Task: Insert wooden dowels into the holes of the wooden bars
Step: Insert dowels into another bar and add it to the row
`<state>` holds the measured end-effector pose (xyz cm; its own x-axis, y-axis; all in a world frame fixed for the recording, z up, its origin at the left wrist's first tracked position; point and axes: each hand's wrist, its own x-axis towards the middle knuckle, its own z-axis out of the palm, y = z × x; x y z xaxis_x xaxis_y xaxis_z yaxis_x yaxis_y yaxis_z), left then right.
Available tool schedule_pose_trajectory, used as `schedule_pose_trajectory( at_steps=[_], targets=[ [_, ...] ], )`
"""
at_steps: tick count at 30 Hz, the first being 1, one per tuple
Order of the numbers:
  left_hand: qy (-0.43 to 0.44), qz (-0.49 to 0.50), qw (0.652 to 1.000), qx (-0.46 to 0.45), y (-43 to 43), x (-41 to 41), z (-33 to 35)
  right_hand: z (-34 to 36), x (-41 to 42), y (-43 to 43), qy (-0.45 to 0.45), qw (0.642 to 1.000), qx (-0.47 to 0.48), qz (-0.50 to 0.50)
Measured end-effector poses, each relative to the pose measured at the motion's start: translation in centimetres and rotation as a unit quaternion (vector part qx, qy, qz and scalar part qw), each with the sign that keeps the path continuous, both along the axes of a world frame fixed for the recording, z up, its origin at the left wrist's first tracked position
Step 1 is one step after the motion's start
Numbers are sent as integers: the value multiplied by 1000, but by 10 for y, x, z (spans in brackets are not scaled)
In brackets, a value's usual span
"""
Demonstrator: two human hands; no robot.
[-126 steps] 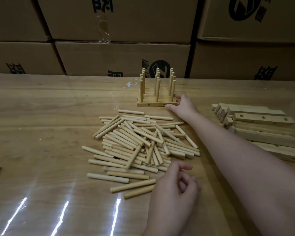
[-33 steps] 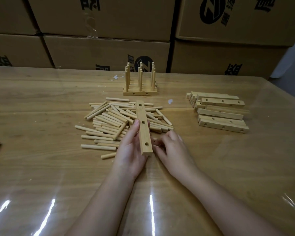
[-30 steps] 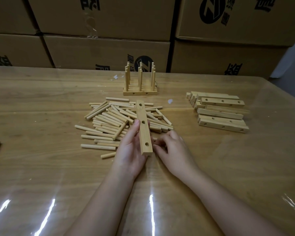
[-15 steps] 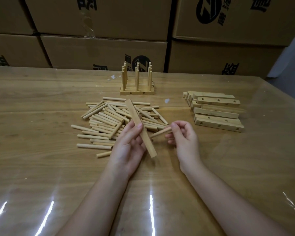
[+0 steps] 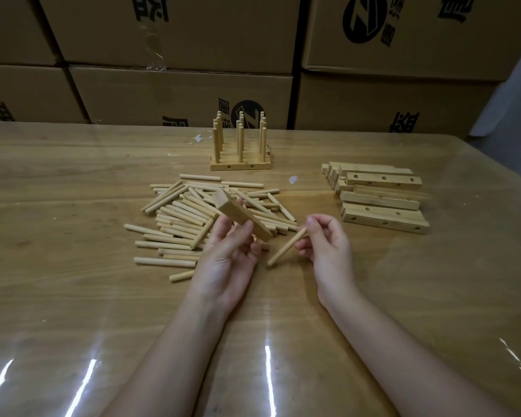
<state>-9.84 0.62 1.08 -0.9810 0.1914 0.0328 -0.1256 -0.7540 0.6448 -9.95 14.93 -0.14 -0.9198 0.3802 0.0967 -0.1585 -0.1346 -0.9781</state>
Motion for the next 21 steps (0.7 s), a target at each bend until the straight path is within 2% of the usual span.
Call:
schedule_pose_trajectory(
  at_steps=[4, 15, 21],
  targets=[
    [-7, -2, 1000, 11, -1, -1, 1, 0, 0, 0, -1, 1000, 2, 1],
    [-44, -51, 997, -37, -4, -2, 0, 0, 0, 0, 3, 1000, 8, 28],
    [-7, -42, 995, -90, 1, 0, -3, -1, 1, 0, 8, 998, 32, 61]
  ],
)
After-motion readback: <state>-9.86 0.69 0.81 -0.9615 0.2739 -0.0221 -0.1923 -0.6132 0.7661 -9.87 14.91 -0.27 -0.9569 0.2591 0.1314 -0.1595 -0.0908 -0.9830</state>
